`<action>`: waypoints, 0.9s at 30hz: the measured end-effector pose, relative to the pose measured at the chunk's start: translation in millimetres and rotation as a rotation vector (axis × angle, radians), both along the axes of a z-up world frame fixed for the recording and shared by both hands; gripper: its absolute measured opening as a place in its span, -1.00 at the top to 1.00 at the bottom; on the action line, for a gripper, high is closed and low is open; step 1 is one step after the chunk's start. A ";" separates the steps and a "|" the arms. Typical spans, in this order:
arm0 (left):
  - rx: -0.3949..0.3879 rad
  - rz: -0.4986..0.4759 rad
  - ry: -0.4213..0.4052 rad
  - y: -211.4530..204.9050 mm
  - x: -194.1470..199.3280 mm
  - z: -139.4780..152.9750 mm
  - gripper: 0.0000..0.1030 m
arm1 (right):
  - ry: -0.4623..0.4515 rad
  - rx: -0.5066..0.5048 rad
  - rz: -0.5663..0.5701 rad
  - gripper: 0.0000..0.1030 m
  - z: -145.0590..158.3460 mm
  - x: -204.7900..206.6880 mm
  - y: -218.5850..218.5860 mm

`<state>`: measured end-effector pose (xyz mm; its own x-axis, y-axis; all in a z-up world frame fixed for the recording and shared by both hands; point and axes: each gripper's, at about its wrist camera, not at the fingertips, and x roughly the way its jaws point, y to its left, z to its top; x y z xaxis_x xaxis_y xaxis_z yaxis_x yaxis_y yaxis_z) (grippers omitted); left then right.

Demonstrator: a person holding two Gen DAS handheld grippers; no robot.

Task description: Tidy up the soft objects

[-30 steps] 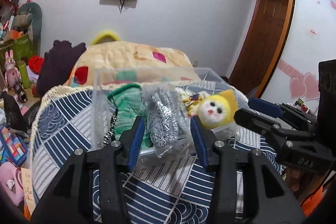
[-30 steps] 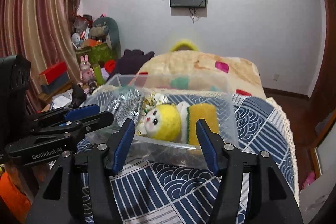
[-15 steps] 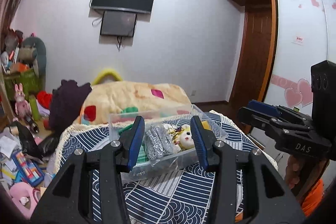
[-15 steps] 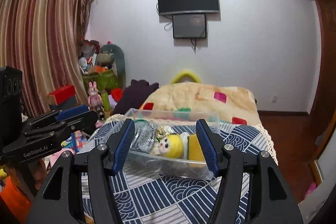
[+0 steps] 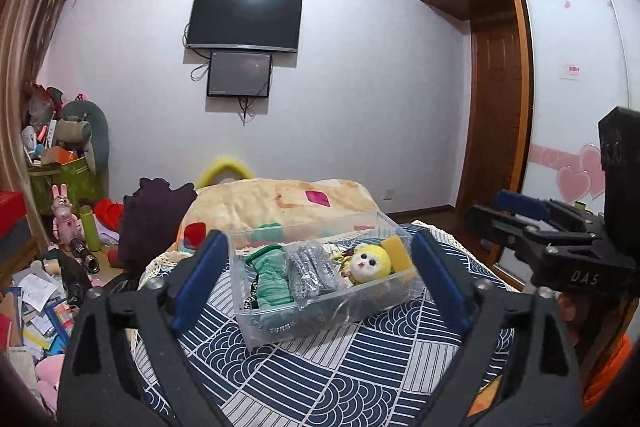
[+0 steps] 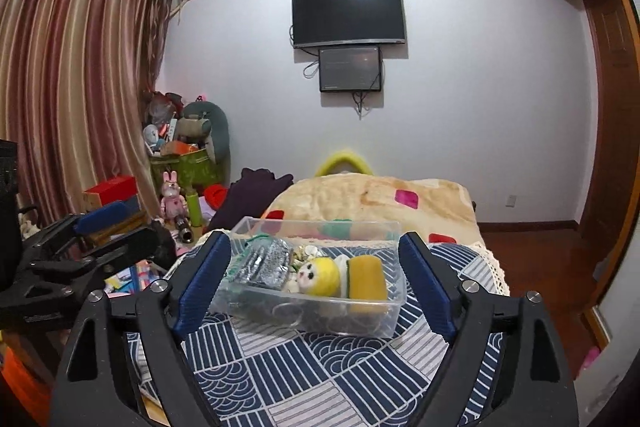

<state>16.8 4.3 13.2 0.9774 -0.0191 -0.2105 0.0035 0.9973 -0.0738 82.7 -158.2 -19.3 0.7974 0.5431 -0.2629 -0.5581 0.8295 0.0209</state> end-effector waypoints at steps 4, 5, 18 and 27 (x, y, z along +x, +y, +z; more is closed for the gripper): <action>0.005 0.012 -0.006 0.0 -1.3 -2.6 -0.99 | 0.027 0.004 -0.004 -0.64 -6.3 5.0 -1.3; 0.006 0.013 -0.005 0.2 -1.2 -3.4 -0.99 | 0.029 0.004 -0.005 -0.64 -6.7 5.4 -2.0; 0.003 0.023 0.007 1.0 -0.4 -9.5 -0.99 | 0.017 0.012 -0.009 -0.65 -5.5 -2.4 -7.7; -0.003 0.026 0.012 0.4 1.3 -11.1 -1.00 | 0.009 0.015 -0.006 -0.65 -3.0 -6.8 -7.4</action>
<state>18.1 4.7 2.1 0.9751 0.0058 -0.2218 -0.0234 0.9968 -0.0770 75.8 -165.6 -22.3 0.7984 0.5421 -0.2620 -0.5528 0.8325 0.0379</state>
